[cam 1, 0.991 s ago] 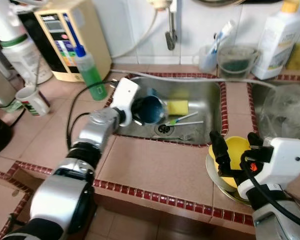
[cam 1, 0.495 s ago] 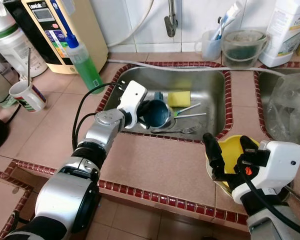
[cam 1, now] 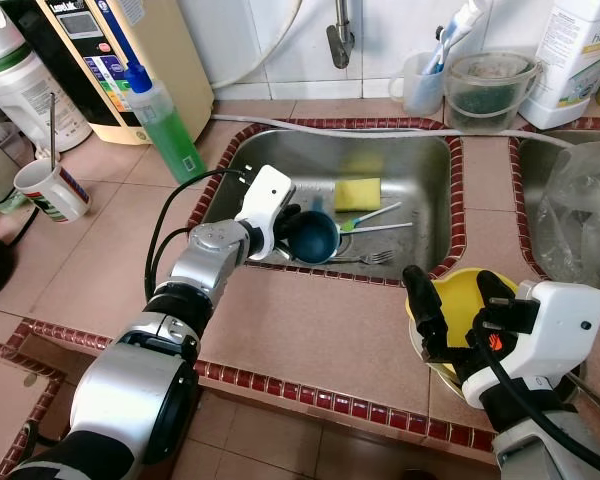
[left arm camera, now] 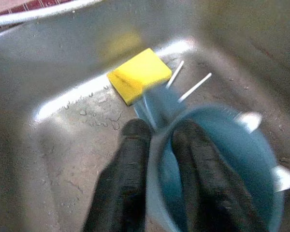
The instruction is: Kitchen organization
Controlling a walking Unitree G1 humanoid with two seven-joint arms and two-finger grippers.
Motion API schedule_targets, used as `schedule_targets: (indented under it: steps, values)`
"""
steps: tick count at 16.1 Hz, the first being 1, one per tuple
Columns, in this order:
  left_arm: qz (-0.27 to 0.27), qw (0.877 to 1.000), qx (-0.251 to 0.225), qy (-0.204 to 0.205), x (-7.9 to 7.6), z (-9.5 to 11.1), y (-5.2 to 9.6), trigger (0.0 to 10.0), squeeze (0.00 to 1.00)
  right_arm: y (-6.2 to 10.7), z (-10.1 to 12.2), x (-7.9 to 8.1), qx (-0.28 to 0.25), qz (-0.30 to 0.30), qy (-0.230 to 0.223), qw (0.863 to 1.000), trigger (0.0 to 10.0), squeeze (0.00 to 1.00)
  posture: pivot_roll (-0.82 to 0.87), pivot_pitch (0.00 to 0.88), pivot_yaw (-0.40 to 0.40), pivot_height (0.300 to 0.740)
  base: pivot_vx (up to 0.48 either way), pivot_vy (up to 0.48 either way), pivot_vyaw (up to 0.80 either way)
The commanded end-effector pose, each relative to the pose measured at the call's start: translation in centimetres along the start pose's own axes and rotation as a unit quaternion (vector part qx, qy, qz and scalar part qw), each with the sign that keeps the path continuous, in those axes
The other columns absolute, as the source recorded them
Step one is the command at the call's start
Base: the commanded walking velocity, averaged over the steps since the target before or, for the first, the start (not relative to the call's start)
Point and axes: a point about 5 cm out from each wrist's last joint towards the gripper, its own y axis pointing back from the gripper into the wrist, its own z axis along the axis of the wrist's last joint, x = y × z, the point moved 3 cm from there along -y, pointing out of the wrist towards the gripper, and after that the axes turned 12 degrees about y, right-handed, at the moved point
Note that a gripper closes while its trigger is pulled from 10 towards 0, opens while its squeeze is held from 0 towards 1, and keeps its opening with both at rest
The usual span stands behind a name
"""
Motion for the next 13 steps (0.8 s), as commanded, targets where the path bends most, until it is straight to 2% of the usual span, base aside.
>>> schedule_targets:
  steps: [1, 8, 13]
  values:
    - [0.010, 1.000, 0.000, 0.001, 0.7, 0.3, 0.3, 10.0, 1.00, 0.1, 0.1, 0.4, 0.001, 0.010, -0.007, 1.000, 10.0, 0.00, -0.33, 0.163, 0.226, 0.740, 0.000, 0.000, 0.00]
    - [0.006, 1.000, -0.007, 0.002, 0.8, 0.8, 0.4, 10.0, 1.00, -0.1, 0.4, 0.4, -0.004, 0.015, -0.009, 1.000, 10.0, 0.00, -0.32, 0.148, 0.222, 0.740, 0.000, 0.000, 0.00]
    - [0.002, 0.999, -0.033, 0.006, 1.2, 2.4, 0.8, 10.0, 1.00, -0.8, 0.8, 0.4, -0.024, 0.041, 0.003, 0.999, 10.0, 0.00, -0.29, 0.115, 0.207, 0.740, 0.000, 0.000, 0.00]
